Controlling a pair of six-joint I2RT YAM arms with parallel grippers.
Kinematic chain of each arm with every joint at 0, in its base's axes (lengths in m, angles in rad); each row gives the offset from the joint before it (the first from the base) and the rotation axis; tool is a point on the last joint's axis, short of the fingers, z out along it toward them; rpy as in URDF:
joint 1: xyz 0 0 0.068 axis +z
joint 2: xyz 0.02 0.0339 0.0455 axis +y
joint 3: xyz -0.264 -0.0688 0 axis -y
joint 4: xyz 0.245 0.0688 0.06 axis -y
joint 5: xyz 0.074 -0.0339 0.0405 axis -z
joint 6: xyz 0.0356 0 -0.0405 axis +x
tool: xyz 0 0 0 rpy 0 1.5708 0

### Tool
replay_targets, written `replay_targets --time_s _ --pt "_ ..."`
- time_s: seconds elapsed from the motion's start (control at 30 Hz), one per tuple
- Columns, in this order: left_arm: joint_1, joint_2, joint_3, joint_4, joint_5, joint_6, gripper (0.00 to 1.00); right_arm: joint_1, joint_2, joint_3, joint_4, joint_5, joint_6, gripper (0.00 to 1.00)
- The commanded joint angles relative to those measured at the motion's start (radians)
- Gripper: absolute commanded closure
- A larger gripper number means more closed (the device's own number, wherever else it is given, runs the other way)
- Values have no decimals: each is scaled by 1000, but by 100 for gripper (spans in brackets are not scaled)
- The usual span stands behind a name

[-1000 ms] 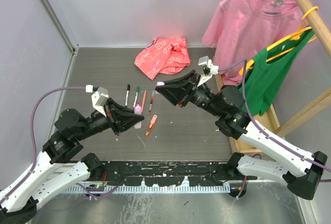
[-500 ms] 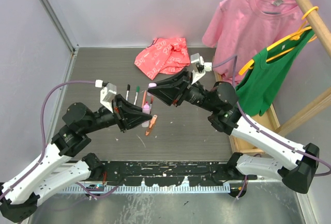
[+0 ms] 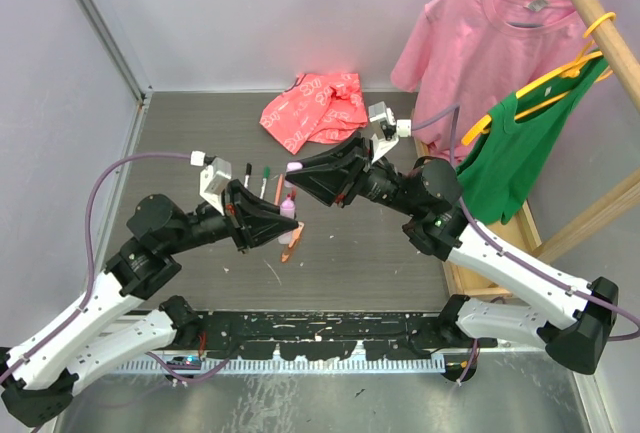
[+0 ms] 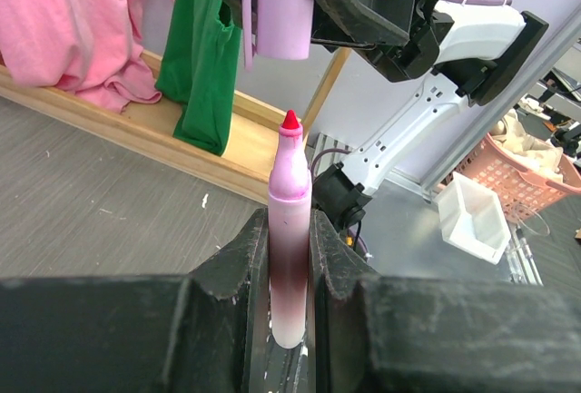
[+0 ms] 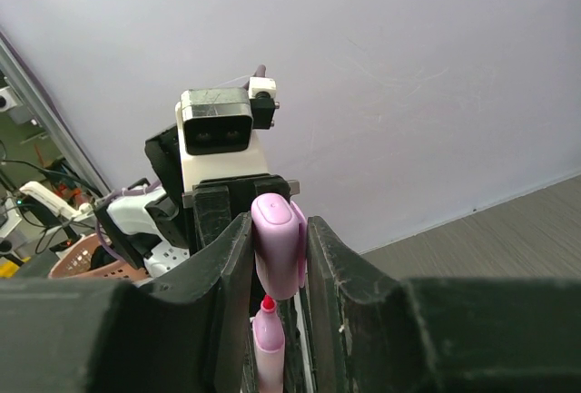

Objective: Insert the pens into the pen caps
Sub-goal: Insert the pen cap onto the pen.

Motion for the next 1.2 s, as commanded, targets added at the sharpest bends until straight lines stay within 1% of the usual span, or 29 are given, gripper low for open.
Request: replay_targets --time_s 0.0,0.6,1.17 --pt "0 -1 45 80 17 -2 100 9 -4 55 24 -30 12 100" --pt "-1 -3 59 72 11 8 100 16 15 74 -44 -45 -2 100" --pt "-1 -14 58 57 -26 21 100 23 21 76 -49 -81 11 100"
